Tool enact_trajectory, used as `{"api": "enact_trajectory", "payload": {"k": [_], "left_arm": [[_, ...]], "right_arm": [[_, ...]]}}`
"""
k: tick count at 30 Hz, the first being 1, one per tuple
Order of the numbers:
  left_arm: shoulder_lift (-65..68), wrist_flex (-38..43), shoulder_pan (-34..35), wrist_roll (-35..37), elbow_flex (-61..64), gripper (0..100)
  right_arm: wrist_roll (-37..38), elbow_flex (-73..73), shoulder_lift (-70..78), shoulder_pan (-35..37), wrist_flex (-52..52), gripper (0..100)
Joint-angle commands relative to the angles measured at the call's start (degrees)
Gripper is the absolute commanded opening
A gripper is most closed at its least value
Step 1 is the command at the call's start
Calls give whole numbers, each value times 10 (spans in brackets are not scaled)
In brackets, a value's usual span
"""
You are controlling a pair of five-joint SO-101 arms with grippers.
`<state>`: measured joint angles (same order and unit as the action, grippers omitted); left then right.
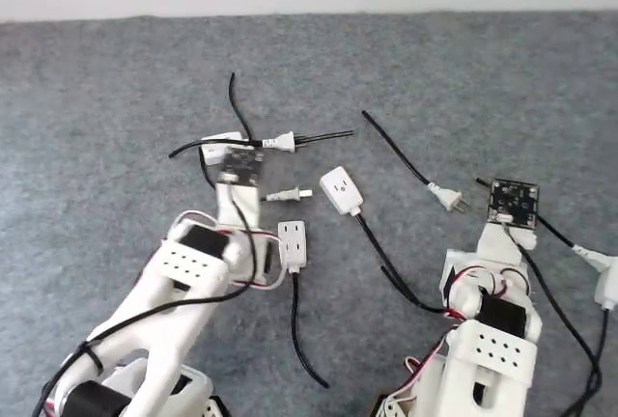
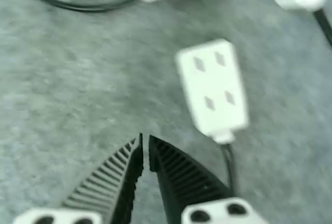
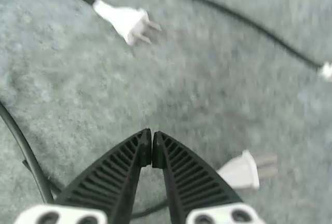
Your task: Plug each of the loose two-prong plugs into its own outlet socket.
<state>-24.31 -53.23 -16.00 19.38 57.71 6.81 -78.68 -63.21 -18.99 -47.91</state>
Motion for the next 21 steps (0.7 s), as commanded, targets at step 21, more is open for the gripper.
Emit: {"api": "enact_trajectory", "payload": {"k": [21], "left_arm": [[-18, 117, 58, -112, 38, 13]], "right_arm": [[116, 16, -12, -209, -86, 128]]}}
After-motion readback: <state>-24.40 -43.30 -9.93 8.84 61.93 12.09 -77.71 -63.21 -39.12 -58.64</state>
